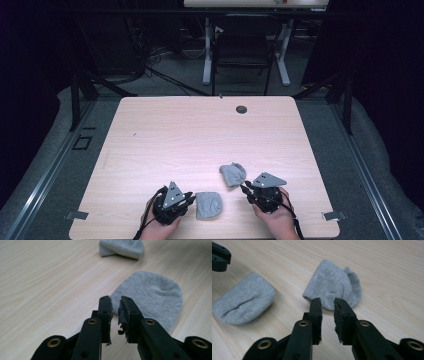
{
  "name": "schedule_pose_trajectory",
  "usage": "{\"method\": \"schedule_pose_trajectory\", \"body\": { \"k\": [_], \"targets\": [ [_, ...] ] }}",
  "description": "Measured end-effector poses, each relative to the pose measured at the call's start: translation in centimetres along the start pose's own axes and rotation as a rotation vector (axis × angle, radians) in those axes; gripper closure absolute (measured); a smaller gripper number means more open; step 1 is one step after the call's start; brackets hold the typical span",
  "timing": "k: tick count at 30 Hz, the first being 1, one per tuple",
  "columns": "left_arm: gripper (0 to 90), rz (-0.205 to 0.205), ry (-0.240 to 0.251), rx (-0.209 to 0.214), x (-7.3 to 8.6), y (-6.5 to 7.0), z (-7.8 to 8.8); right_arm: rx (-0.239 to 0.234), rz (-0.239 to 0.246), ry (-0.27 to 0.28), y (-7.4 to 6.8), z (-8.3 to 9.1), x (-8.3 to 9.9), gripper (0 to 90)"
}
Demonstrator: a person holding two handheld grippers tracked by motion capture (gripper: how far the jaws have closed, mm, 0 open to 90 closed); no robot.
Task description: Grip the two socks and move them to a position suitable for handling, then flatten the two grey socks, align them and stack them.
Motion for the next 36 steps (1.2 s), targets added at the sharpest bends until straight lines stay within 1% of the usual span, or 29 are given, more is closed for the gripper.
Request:
{"method": "schedule_pose_trajectory", "body": {
  "k": [1,2,4,5,6,9,11,12,13,16,17,18,19,21,24,25,27,29,36],
  "targets": [
    [76.0,-0.001,-0.001,-0.008,0.1,-0.4,0.2,-0.007,0.008,-0.011,0.0,0.1,-0.2,79.2],
    [74.6,0.009,0.006,-0.018,0.1,-0.6,0.3,-0.002,0.013,-0.013,0.0,0.1,-0.4,80.1],
    [72.4,0.024,0.008,-0.029,0.2,-1.3,0.6,-0.007,0.018,-0.016,0.1,0.1,-1.0,82.0],
    [70.6,0.029,0.004,-0.034,0.3,-1.6,0.7,-0.002,0.024,-0.016,0.2,0.0,-1.2,82.7],
    [68.9,0.041,0.009,-0.038,0.3,-1.8,0.7,0.0,0.029,-0.018,0.2,-0.1,-1.5,83.5],
    [65.2,0.052,0.012,-0.048,0.4,-2.3,0.8,0.006,0.041,-0.03,0.5,-0.5,-2.0,85.7],
    [63.5,0.059,0.012,-0.055,0.5,-2.6,0.9,0.007,0.041,-0.041,0.6,-1.0,-2.4,86.9],
    [62.7,0.062,0.009,-0.056,0.6,-2.7,0.9,0.012,0.041,-0.035,0.7,-1.3,-2.6,87.2],
    [61.8,0.063,0.009,-0.059,0.6,-2.8,0.9,0.012,0.045,-0.045,0.8,-1.5,-2.7,87.5],
    [60.1,0.074,0.008,-0.06,0.7,-3.1,0.9,0.019,0.047,-0.043,0.9,-2.0,-3.2,88.6],
    [59.8,0.079,0.008,-0.062,0.7,-3.1,0.9,0.018,0.054,-0.054,1.0,-2.2,-3.2,89.2],
    [59.8,0.074,0.006,-0.063,0.8,-3.2,0.9,0.021,0.055,-0.055,1.0,-2.3,-3.3,89.3],
    [59.8,0.083,0.008,-0.061,0.8,-3.2,0.9,0.02,0.056,-0.053,1.0,-2.6,-3.4,89.3],
    [59.8,0.08,0.006,-0.064,0.8,-3.3,0.9,0.021,0.059,-0.069,1.2,-2.9,-3.3,89.2],
    [59.8,0.081,0.006,-0.065,0.8,-3.4,0.8,0.014,0.064,-0.076,1.2,-3.5,-3.2,88.0],
    [59.8,0.074,0.005,-0.065,0.8,-3.4,0.8,0.013,0.062,-0.076,1.2,-3.8,-3.2,87.5],
    [59.8,0.086,0.008,-0.066,0.9,-3.3,0.7,0.008,0.073,-0.086,1.1,-4.3,-3.1,86.8],
    [59.8,0.086,0.009,-0.066,0.9,-3.3,0.7,0.015,0.081,-0.095,1.1,-4.8,-3.0,86.2],
    [59.7,0.082,0.006,-0.06,0.9,-3.3,0.7,0.023,0.067,-0.126,1.3,-6.4,-2.4,86.0]
  ]
}}
Point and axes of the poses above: each handheld gripper's, and its own axes: z roughly backward along the jaws, x roughly out of its underside, y roughly to its right, the point moved 7 cm from there along -z, roughly forward along the jaws, and after that the axes turned 6 degrees about -z, right-handed, at the moved point
